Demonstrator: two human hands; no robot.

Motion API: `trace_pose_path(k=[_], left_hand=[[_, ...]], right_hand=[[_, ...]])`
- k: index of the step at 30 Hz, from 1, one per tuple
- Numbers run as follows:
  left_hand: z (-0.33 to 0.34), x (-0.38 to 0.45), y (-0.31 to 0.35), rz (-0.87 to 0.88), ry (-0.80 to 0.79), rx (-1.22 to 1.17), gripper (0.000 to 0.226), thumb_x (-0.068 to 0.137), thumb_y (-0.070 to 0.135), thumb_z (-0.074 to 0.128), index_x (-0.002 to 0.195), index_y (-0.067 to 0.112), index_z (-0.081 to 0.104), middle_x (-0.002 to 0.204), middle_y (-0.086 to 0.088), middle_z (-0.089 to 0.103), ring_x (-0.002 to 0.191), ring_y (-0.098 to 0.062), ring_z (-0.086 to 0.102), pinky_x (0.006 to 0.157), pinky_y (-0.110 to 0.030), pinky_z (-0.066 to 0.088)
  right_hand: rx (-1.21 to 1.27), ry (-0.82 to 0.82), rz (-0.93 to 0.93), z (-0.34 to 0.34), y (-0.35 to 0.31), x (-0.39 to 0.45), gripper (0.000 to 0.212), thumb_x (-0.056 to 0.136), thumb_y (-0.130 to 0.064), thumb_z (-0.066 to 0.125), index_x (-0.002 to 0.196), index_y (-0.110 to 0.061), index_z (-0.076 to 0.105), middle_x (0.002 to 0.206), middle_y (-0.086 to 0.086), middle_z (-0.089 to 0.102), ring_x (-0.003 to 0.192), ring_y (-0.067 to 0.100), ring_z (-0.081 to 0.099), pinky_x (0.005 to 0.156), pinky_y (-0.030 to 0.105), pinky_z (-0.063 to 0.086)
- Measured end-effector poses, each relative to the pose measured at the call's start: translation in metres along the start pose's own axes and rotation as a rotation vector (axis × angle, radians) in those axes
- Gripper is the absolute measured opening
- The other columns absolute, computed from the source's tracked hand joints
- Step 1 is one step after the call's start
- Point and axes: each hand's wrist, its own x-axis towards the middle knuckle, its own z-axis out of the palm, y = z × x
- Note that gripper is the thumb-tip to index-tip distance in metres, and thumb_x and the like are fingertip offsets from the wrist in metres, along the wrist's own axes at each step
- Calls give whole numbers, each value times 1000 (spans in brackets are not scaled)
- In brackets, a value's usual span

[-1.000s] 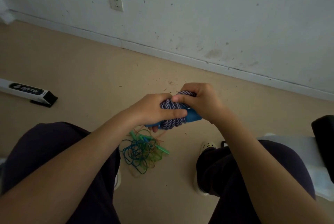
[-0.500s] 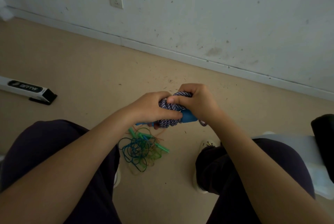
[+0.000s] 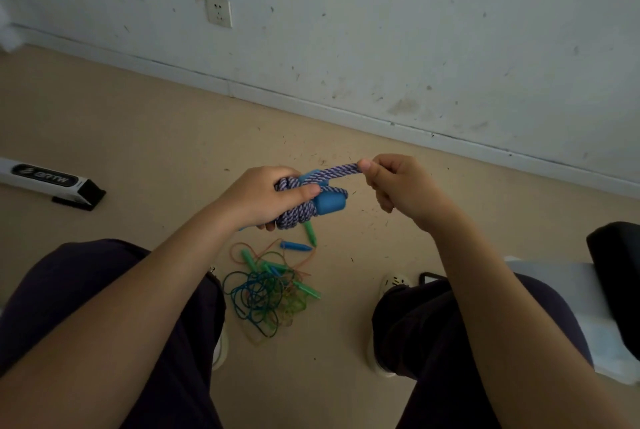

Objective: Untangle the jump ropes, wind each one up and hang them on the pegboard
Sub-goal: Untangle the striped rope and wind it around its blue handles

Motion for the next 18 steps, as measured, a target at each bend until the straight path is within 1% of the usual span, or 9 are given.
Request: trace_pose_path(k=[2, 4, 7, 9, 12, 13, 14, 16, 18], left_hand=[[-2, 1, -2, -12, 27, -1, 28, 88, 54, 65, 105, 32, 65, 75, -3, 72, 49, -20, 64, 50, -34, 52], [-4, 1, -3, -27, 36, -4, 23, 88, 55, 65, 102, 36, 62, 76, -4, 72, 50, -20, 64, 51, -34, 51], [-3, 1, -3, -46, 8, -12, 27, 87, 57, 65, 103, 35, 63, 75, -4, 72, 50, -20, 65, 51, -34, 52], [-1, 2, -3, -56, -21, -12, 35, 85, 60, 65, 107, 32, 66, 75, -4, 73, 50, -21, 65, 51, -35, 52], [1, 2, -2, -59, -56, 8, 39, 84, 61, 64, 108, 30, 67, 76, -4, 73, 53, -26, 67, 53, -39, 55], [2, 1, -2, -58, -64, 20, 39, 85, 61, 64, 108, 30, 68, 76, -4, 74, 55, -28, 68, 53, -41, 56], [2, 1, -2, -58, -67, 33, 40, 85, 61, 64, 108, 29, 68, 76, -4, 74, 58, -31, 70, 54, -44, 57], [2, 0, -1, -59, -68, 55, 39, 85, 60, 64, 108, 28, 69, 75, -4, 74, 62, -34, 71, 55, -48, 57], [3, 0, -1, -57, -76, 51, 38, 85, 59, 65, 107, 28, 70, 76, -5, 74, 63, -36, 71, 54, -50, 57]], right_hand=[[35, 39, -11, -3, 1, 1, 41, 99, -39, 53, 71, -9, 51, 55, 5, 46, 46, 18, 44, 54, 33, 42], [100, 106, -25, -4, 3, 1, 43, 99, -40, 52, 72, -7, 53, 58, 8, 50, 47, 19, 47, 51, 30, 41], [336, 258, -25, 2, 4, 1, 36, 94, -38, 63, 74, -8, 62, 63, 8, 61, 58, 24, 57, 53, 32, 47], [603, 279, -9, 9, 2, 2, 28, 93, -26, 65, 71, -8, 63, 71, 8, 64, 75, 24, 62, 68, 32, 54], [925, 147, -36, 15, -4, 5, 19, 95, -5, 56, 77, -3, 59, 86, 11, 71, 95, 23, 69, 95, 34, 52], [980, 108, -32, 16, -7, 5, 22, 96, -1, 53, 74, -5, 56, 82, 11, 72, 93, 24, 71, 99, 37, 51], [1015, 80, -23, 17, -9, 5, 29, 96, 0, 51, 68, -6, 53, 72, 10, 70, 82, 24, 71, 98, 39, 52], [1004, 48, -3, 20, -10, 3, 40, 97, -4, 52, 59, -12, 48, 54, 5, 53, 54, 19, 57, 83, 40, 56], [934, 21, 12, 24, -9, 2, 39, 98, -12, 56, 62, -16, 39, 53, 2, 34, 48, 14, 39, 66, 33, 50]])
